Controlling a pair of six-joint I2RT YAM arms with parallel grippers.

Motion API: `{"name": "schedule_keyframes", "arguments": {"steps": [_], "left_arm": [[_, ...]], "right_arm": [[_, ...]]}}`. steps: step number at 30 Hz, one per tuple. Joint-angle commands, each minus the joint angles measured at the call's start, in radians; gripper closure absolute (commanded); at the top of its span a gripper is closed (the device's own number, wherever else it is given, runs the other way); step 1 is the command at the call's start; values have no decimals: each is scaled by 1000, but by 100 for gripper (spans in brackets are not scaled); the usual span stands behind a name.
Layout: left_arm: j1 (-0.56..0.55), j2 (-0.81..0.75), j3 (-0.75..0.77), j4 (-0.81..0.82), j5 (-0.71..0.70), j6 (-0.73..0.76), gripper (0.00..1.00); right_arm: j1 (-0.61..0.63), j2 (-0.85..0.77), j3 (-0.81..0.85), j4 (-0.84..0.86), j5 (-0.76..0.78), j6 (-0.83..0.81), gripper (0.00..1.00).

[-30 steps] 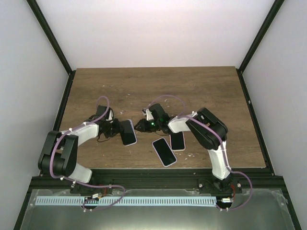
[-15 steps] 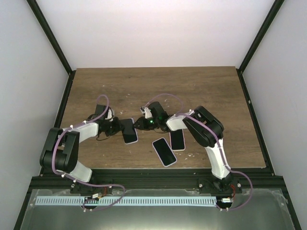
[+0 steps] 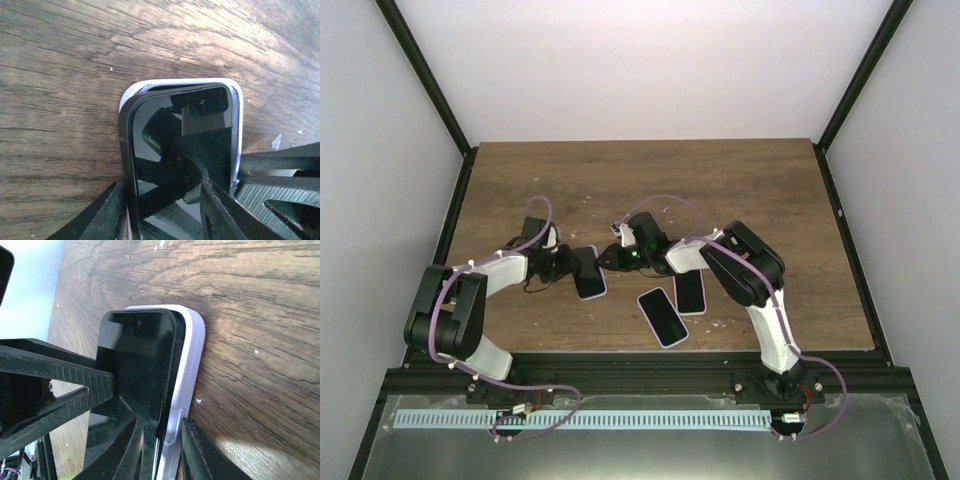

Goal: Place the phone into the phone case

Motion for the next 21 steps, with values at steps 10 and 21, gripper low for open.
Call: {"name": "schedule_keyframes", "arguments": {"steps": [10, 21], "left_arm": [[-7, -40, 47, -62, -82, -2, 51], [-6, -18, 40, -16, -48, -8, 84]], "right_arm": [[14, -5, 12, -23, 18, -22, 78], [12, -6, 15, -24, 17, -25, 78]]}}
